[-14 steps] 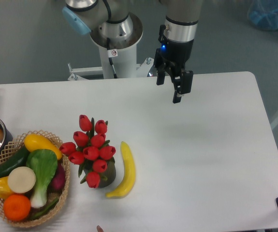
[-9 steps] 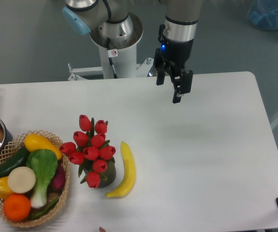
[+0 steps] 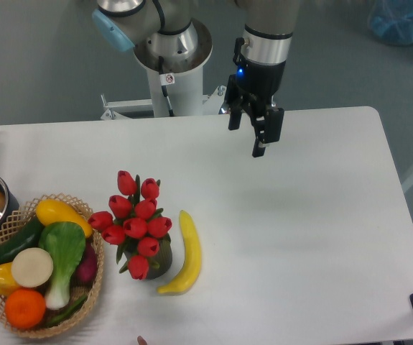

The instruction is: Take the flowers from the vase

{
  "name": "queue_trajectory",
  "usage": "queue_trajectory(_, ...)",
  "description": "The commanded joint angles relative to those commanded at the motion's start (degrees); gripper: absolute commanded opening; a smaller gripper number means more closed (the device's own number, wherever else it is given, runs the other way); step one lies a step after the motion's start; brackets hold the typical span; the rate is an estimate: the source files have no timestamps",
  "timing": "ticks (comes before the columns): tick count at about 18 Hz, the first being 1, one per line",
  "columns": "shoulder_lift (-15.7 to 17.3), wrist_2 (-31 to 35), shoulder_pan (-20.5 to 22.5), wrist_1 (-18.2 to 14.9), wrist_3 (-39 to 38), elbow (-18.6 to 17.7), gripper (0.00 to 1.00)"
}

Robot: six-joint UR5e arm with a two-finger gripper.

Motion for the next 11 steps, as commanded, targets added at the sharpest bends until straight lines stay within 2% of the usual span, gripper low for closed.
queue_trajectory(4, -0.17, -1.42, -0.35, 1.93, -6.77, 0.26, 1.0)
queue_trajectory(8, -2.01, -10.71, -0.35, 2.2, -19.6, 0.18, 1.0)
queue_trajectory(11, -2.37, -13.38, -0.44, 2.29, -20.95, 0.18, 1.0)
